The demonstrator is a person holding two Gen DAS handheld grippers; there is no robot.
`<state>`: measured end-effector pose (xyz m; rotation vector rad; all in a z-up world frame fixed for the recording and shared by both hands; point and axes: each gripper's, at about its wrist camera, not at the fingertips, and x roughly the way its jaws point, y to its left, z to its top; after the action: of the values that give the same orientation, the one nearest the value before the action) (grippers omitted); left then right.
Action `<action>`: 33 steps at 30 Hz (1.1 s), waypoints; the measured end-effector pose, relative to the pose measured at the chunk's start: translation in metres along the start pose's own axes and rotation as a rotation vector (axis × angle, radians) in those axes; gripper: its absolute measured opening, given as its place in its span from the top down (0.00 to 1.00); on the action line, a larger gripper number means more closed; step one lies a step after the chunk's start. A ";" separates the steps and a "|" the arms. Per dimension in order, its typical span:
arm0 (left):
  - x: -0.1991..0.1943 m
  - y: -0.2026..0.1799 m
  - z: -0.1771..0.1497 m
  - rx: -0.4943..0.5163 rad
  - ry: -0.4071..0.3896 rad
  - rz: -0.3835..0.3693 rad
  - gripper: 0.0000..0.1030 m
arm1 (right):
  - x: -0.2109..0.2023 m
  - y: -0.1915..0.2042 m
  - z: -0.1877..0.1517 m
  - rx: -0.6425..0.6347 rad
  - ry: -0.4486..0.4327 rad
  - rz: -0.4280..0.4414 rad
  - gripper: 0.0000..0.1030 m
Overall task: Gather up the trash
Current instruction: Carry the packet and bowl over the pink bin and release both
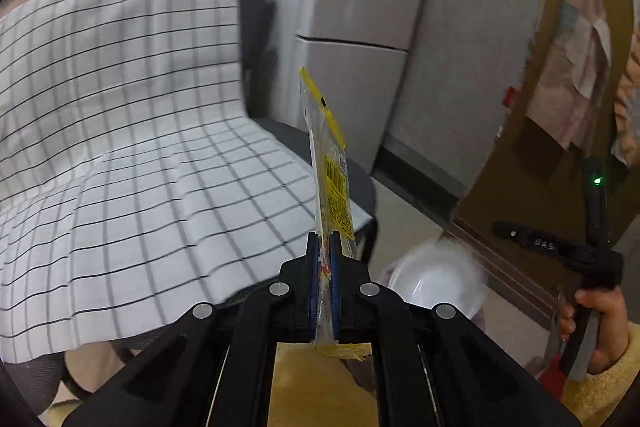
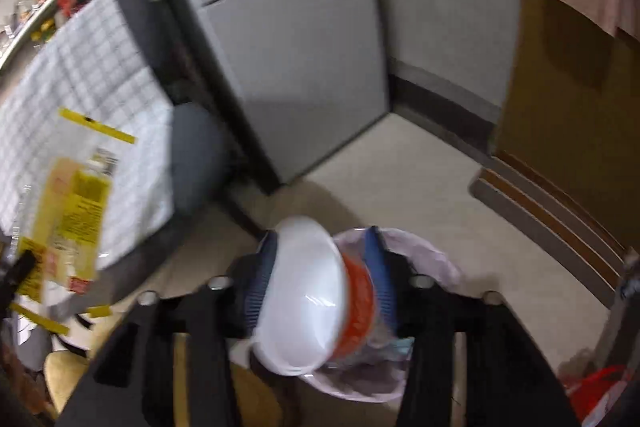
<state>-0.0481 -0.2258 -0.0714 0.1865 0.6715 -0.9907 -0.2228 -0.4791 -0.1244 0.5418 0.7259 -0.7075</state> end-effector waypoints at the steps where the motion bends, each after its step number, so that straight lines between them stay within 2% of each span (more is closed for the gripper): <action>1: 0.003 -0.003 0.000 0.007 0.005 -0.006 0.95 | 0.001 -0.005 -0.001 0.006 -0.004 -0.016 0.54; 9: 0.035 -0.030 -0.011 0.071 0.105 -0.097 0.95 | -0.008 -0.017 -0.004 0.032 -0.060 0.001 0.54; 16: 0.074 -0.074 -0.033 0.147 0.232 -0.168 0.95 | -0.014 -0.026 -0.001 0.035 -0.080 0.005 0.54; 19: 0.087 -0.096 -0.037 0.188 0.258 -0.196 0.94 | -0.016 -0.034 -0.002 0.044 -0.085 0.001 0.53; 26: 0.124 -0.130 -0.045 0.241 0.326 -0.201 0.89 | -0.022 -0.053 -0.004 0.065 -0.100 -0.018 0.49; 28: 0.133 -0.134 -0.047 0.251 0.337 -0.190 0.75 | -0.023 -0.056 -0.004 0.064 -0.104 -0.022 0.48; 29: 0.135 -0.135 -0.048 0.251 0.334 -0.187 0.64 | -0.024 -0.057 -0.005 0.062 -0.104 -0.024 0.48; 30: 0.134 -0.133 -0.048 0.242 0.328 -0.188 0.59 | -0.024 -0.057 -0.005 0.060 -0.104 -0.027 0.48; 33: 0.127 -0.123 -0.042 0.214 0.302 -0.187 0.59 | -0.023 -0.056 -0.006 0.054 -0.100 -0.031 0.47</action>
<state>-0.1203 -0.3654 -0.1627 0.4755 0.8689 -1.2278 -0.2794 -0.5027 -0.1219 0.5414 0.6243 -0.7789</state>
